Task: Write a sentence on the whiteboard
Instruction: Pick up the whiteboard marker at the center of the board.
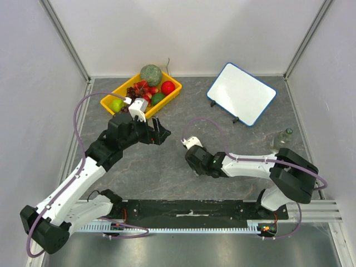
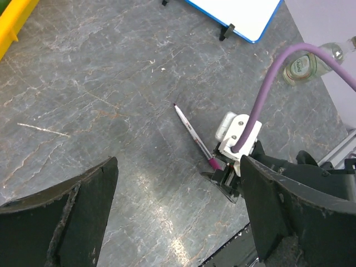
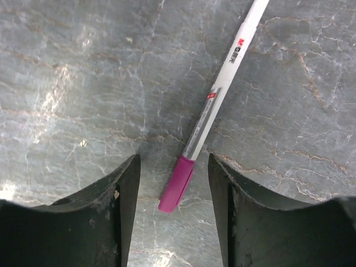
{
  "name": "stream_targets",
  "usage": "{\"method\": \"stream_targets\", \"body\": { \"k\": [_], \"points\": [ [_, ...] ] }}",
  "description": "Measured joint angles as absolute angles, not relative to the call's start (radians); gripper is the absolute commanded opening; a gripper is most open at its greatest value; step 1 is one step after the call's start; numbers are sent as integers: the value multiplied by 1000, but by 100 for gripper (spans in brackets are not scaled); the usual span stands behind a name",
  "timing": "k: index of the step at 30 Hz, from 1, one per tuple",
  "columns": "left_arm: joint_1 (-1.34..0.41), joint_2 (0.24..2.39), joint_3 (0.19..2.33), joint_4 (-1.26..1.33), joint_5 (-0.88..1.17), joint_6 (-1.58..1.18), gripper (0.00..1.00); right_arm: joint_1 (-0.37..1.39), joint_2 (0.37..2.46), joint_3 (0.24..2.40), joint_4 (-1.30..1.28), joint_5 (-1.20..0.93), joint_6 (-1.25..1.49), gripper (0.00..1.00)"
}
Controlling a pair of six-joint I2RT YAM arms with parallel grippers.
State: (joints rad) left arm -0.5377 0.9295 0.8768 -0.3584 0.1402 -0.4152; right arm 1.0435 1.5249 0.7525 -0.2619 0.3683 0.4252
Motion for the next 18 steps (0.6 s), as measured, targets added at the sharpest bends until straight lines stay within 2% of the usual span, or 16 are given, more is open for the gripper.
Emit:
{"method": "stream_targets", "body": {
  "k": [13, 15, 18],
  "points": [
    [-570, 816, 941, -426, 106, -301, 96, 1007, 1544, 715, -145, 367, 532, 32],
    [-570, 801, 956, -426, 107, -281, 97, 970, 1533, 693, -102, 326, 538, 22],
    [-570, 786, 975, -437, 107, -252, 97, 909, 1521, 673, -67, 280, 529, 0]
  ]
}}
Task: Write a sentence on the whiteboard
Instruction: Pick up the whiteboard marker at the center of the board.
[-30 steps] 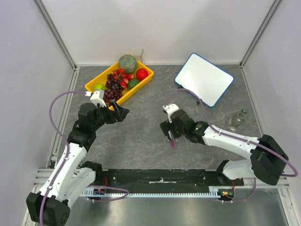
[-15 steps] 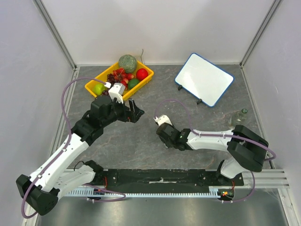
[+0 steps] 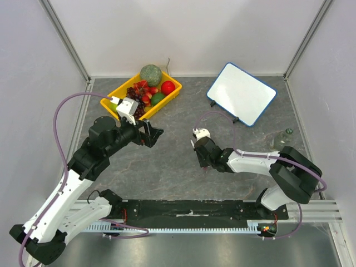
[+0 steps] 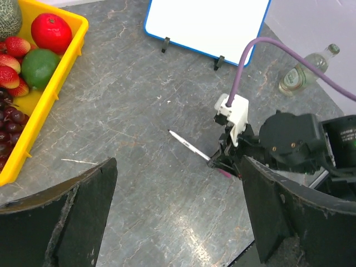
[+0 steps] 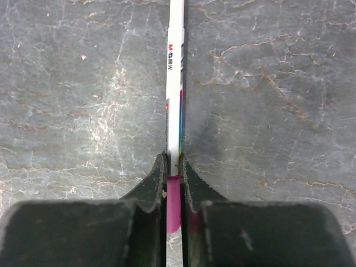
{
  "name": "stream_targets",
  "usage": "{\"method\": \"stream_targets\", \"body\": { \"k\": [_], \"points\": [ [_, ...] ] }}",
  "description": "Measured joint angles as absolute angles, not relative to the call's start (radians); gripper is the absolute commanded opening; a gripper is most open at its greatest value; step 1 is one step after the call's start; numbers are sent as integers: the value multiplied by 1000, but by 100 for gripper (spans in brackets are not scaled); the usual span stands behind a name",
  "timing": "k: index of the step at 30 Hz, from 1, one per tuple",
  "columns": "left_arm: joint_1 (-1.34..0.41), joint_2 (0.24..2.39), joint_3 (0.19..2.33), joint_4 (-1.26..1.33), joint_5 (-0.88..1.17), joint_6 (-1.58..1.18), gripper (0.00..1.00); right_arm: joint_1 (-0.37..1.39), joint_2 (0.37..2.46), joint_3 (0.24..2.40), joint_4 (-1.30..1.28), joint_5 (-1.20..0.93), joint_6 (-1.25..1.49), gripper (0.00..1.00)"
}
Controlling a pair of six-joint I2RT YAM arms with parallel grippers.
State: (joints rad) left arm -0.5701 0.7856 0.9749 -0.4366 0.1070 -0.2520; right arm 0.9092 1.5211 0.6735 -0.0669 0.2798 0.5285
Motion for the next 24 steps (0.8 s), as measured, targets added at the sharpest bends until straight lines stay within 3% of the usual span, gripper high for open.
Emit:
{"method": "stream_targets", "body": {
  "k": [7, 15, 24],
  "points": [
    [-570, 783, 990, -516, 106, -186, 97, 879, 1552, 719, -87, 224, 470, 0],
    [-570, 764, 1019, -619, 135, -17, 96, 874, 1615, 948, -271, 142, 318, 0],
    [-571, 758, 1016, -685, 265, 219, 91, 780, 1533, 1183, -358, -166, 215, 0]
  ]
}}
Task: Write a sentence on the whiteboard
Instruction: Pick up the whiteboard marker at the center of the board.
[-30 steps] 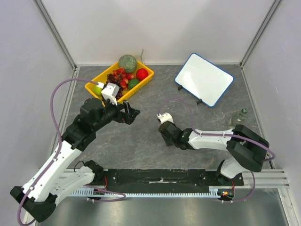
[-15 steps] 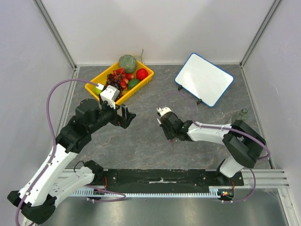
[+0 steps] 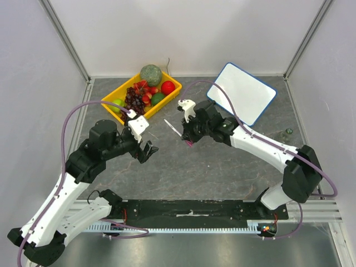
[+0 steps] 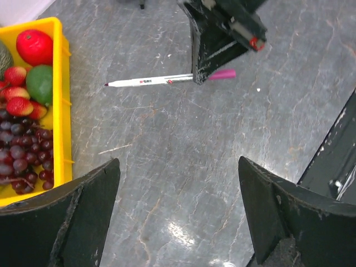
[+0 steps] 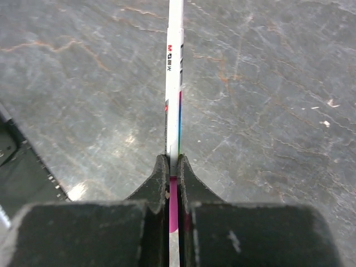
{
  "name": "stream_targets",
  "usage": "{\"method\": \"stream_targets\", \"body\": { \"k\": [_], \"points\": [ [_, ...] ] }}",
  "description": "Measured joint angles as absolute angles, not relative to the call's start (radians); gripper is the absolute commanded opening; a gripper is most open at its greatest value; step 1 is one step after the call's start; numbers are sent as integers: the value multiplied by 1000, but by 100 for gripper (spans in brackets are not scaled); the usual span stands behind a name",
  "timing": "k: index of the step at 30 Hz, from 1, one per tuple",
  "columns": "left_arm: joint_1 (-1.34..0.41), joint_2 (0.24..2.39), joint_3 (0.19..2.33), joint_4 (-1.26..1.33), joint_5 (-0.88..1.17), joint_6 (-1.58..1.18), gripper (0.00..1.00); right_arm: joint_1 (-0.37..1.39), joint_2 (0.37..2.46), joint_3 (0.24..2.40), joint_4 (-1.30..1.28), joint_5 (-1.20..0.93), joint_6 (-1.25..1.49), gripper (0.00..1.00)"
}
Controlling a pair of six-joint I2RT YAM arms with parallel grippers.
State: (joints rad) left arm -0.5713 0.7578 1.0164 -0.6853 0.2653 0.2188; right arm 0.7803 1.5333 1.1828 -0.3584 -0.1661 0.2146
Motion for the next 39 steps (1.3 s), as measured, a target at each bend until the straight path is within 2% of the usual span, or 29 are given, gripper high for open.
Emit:
{"method": "stream_targets", "body": {
  "k": [9, 20, 27, 33, 39],
  "points": [
    [-620, 761, 933, -599, 325, 439, 96, 756, 1494, 1162, -407, -442, 262, 0],
    [-763, 899, 876, -468, 323, 716, 96, 755, 1465, 1135, -412, -548, 324, 0],
    [-786, 966, 875, -458, 323, 839, 88, 754, 1465, 1135, -412, -585, 333, 0],
    [-794, 1010, 875, -476, 324, 897, 70, 746, 1465, 1135, -412, -608, 344, 0],
    [-799, 1011, 866, -485, 323, 928, 63, 741, 1465, 1135, -412, -628, 349, 0]
  ]
}}
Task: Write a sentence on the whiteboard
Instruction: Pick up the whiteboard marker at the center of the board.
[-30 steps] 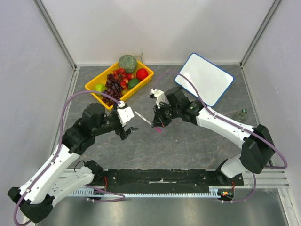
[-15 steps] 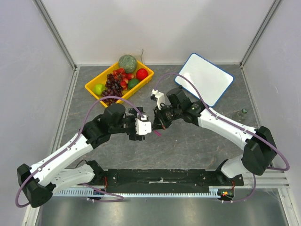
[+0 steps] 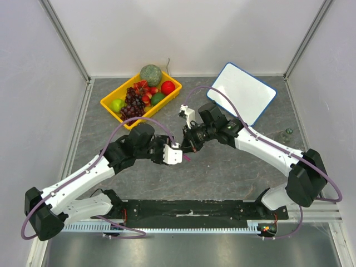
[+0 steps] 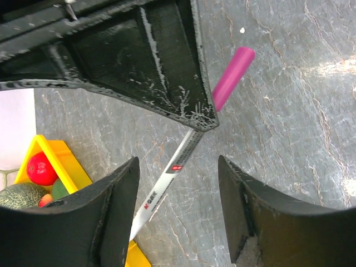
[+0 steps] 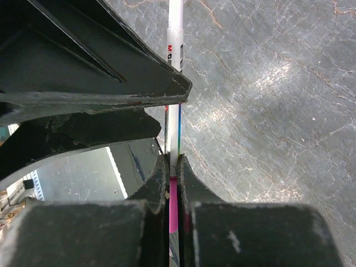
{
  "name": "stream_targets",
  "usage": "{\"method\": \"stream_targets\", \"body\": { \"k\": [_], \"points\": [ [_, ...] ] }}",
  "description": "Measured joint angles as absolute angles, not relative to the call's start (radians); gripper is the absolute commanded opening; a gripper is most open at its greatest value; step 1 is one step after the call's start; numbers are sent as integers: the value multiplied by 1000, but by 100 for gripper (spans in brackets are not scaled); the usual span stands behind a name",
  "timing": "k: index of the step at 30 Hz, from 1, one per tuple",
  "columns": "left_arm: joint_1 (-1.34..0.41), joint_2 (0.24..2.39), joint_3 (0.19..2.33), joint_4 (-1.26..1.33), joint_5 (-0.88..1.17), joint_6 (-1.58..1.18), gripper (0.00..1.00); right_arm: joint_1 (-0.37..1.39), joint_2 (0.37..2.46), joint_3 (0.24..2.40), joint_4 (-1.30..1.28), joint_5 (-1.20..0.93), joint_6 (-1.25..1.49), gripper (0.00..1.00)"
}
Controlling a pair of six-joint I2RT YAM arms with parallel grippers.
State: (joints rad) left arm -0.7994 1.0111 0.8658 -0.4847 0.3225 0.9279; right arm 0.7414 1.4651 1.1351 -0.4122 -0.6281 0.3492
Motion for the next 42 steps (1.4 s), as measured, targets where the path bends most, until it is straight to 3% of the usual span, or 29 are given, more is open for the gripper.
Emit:
{"method": "stream_targets", "body": {
  "k": [10, 13, 21, 24, 27, 30, 42],
  "points": [
    [-820, 1012, 839, -501, 300, 942, 46, 741, 1465, 1140, -416, -667, 362, 0],
    [-827, 1018, 839, -499, 285, 945, 31, 741, 1465, 1148, -420, -680, 368, 0],
    [-855, 1058, 840, -499, 231, 950, 20, 731, 1464, 1149, -429, -684, 371, 0],
    [-861, 1060, 840, -503, 219, 950, 16, 729, 1464, 1154, -429, -683, 370, 23],
    [-865, 1060, 841, -499, 207, 948, 6, 722, 1464, 1166, -429, -686, 372, 36],
    [-871, 1060, 841, -501, 186, 945, 2, 703, 1465, 1200, -427, -697, 376, 46],
    [-880, 1010, 807, -496, 169, 827, 2, 528, 1497, 1338, -347, -655, 409, 90]
  ]
}}
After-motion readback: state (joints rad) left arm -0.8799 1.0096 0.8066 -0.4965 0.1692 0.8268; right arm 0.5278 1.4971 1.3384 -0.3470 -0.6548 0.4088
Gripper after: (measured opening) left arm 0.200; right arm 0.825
